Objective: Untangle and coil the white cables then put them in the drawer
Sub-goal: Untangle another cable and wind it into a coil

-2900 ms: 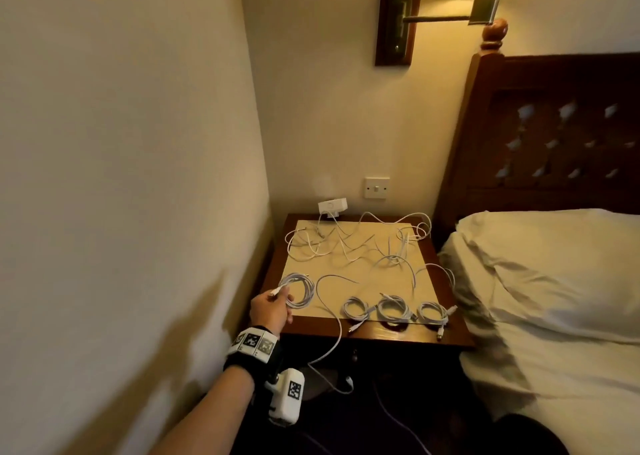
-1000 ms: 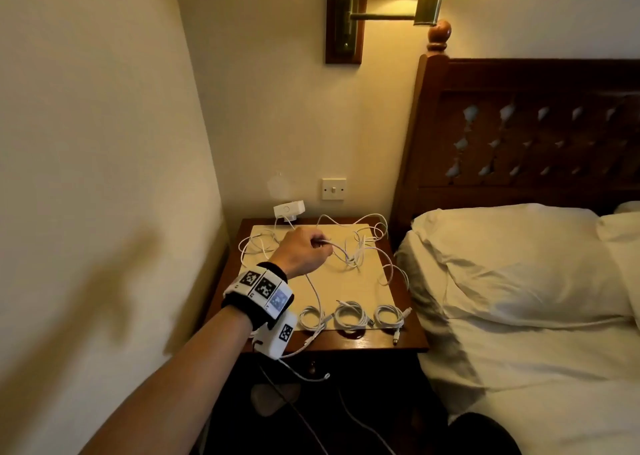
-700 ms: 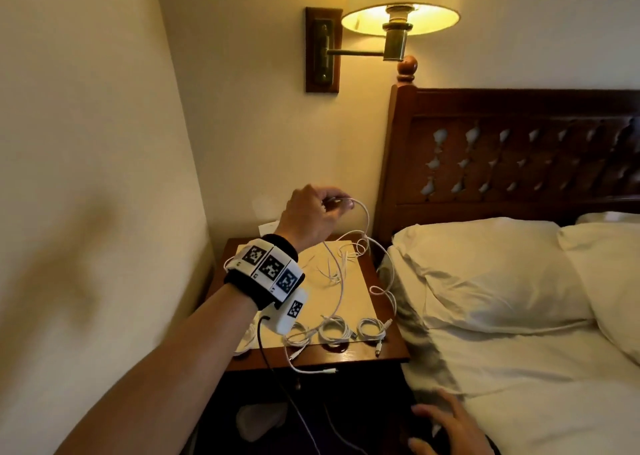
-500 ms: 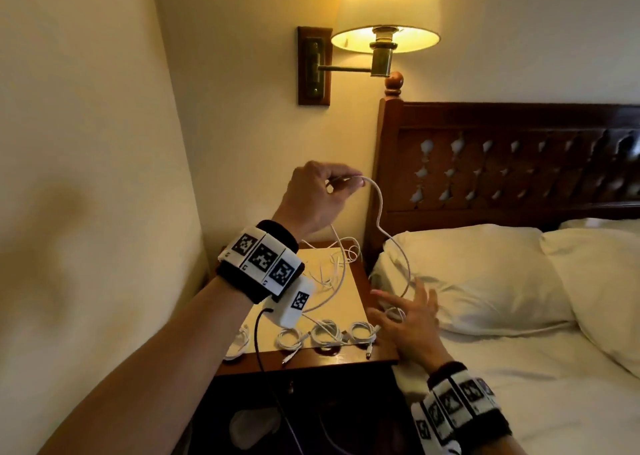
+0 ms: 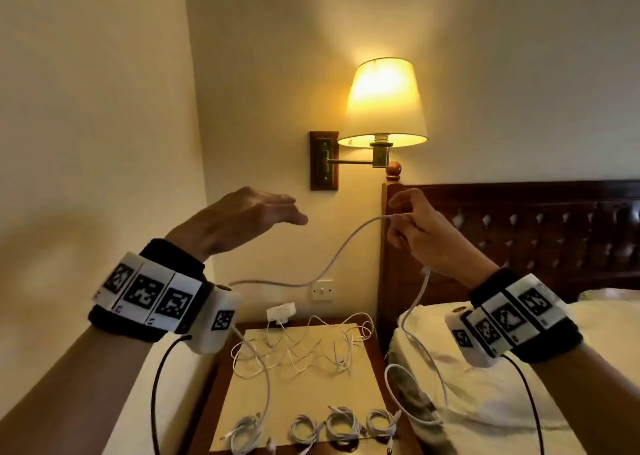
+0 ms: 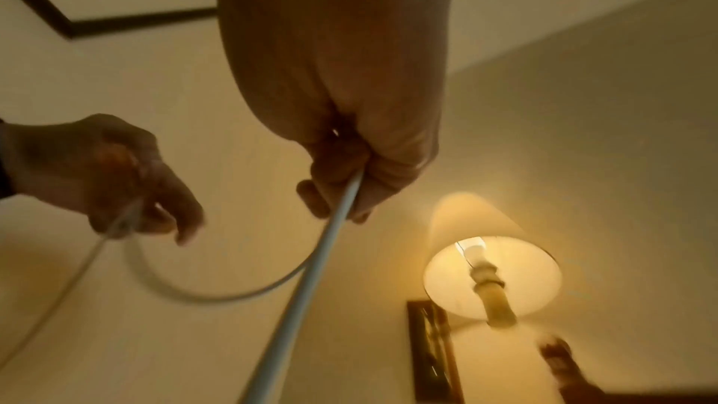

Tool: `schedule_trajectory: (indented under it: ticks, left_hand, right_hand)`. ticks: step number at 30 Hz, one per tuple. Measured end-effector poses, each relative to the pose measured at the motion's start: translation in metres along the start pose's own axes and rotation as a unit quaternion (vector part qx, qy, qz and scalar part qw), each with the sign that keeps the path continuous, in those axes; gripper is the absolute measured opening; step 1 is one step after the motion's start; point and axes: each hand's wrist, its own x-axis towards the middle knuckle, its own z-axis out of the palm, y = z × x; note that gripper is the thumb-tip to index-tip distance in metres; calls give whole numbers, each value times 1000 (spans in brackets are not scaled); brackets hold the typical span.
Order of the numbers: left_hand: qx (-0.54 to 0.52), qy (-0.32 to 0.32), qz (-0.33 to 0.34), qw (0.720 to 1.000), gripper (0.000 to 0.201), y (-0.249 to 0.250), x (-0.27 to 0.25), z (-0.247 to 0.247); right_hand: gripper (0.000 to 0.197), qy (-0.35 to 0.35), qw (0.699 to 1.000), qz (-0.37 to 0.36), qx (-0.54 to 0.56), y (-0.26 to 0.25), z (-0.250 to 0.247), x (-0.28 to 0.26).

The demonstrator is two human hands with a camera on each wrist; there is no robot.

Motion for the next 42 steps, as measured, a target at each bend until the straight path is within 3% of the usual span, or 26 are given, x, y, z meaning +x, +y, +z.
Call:
schedule_trajectory:
  ticks: [2, 3, 5, 8, 11, 14, 16, 18, 20, 21, 23, 26, 28, 30, 32, 36, 38, 42]
  left_hand:
    - [-22, 24, 8, 999, 78, 13, 0, 4]
    - [-18, 33, 10, 999, 81, 20, 1, 11]
    - [-7, 44, 25, 999, 68, 30, 2, 25]
    - [-73, 88, 55, 992, 35, 29, 1, 29]
    - [-25, 253, 64, 965, 23, 3, -8, 5]
    - [26, 385, -25, 922, 25, -36, -29, -26]
    - [18, 375, -106, 921, 28, -55, -44, -35]
    - [21, 309, -165, 936, 28, -60, -51, -32]
    - [58, 250, -172, 951, 35, -53, -49, -23]
    - [65, 239, -144, 958, 46, -45, -46, -17]
    - [-17, 192, -44, 980, 58, -21, -38, 0]
    - [-130, 87, 50, 986, 32, 10, -27, 29]
    - [-128, 134, 72, 980, 24, 13, -20, 37]
    - [-62, 242, 78, 965, 27, 4, -14, 36]
    - [-22, 310, 76, 948, 28, -9, -12, 31]
    - [-10, 418, -22, 908, 27, -48, -9, 5]
    - [6, 410, -47, 911, 28, -64, -8, -2]
    - [44, 284, -58, 956, 23, -70, -1, 4]
  right_hand:
    - [14, -52, 998, -20, -14, -32, 1, 18]
    - [15, -76, 996, -34, -25, -46, 6, 25]
    - [18, -105, 991, -66, -50, -67, 18, 36]
    - [23, -97, 991, -76, -54, -82, 29, 44]
    - [38, -99, 994, -30, -33, -65, 23, 36]
    - [42, -91, 995, 34, 12, -30, 9, 22]
    - [47, -76, 996, 55, 7, -16, 4, 15]
    - [48, -62, 997, 47, 6, -15, 5, 15]
    - [45, -56, 998, 26, 15, -27, 9, 19]
    - [44, -58, 998, 13, 18, -36, 11, 23]
    - [39, -76, 997, -17, 22, -58, 18, 30]
    - [37, -102, 994, -37, 28, -87, 28, 37]
    - [38, -123, 991, -12, 57, -94, 32, 38]
    - [39, -141, 987, 21, 81, -92, 35, 34]
    - [39, -148, 984, 46, 88, -84, 35, 29]
    - [40, -136, 976, 92, 145, -60, 22, 19]
    - [40, -136, 971, 99, 169, -51, 18, 15]
    - [37, -102, 972, 117, 177, -56, 21, 19]
